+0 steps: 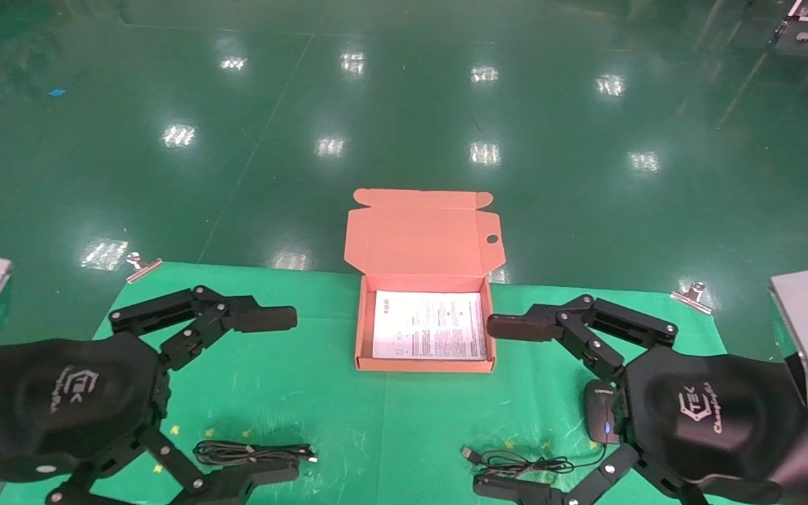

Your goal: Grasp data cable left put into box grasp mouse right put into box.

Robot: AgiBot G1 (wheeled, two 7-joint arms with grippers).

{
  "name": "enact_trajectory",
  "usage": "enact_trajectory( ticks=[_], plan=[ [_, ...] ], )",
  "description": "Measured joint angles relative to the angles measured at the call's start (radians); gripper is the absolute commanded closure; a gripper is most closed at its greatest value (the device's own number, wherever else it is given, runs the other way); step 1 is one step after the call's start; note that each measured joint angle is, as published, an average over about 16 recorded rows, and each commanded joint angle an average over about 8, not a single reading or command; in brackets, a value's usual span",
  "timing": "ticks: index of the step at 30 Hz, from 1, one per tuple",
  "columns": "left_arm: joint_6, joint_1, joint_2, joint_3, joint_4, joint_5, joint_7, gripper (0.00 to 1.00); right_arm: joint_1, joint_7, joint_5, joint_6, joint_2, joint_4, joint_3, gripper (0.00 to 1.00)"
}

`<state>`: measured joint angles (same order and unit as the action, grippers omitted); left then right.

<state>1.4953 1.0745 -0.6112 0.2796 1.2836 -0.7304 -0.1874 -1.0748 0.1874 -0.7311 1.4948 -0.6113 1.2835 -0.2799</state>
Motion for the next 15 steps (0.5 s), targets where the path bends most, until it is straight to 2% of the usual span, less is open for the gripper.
enact_trajectory(
  ticks=[15],
  plan=[
    [0.0, 0.0, 0.0, 0.0, 0.0, 0.0, 0.0, 0.0, 0.0, 0.0, 0.0, 0.0, 0.0, 0.0, 0.0, 0.0]
  ],
)
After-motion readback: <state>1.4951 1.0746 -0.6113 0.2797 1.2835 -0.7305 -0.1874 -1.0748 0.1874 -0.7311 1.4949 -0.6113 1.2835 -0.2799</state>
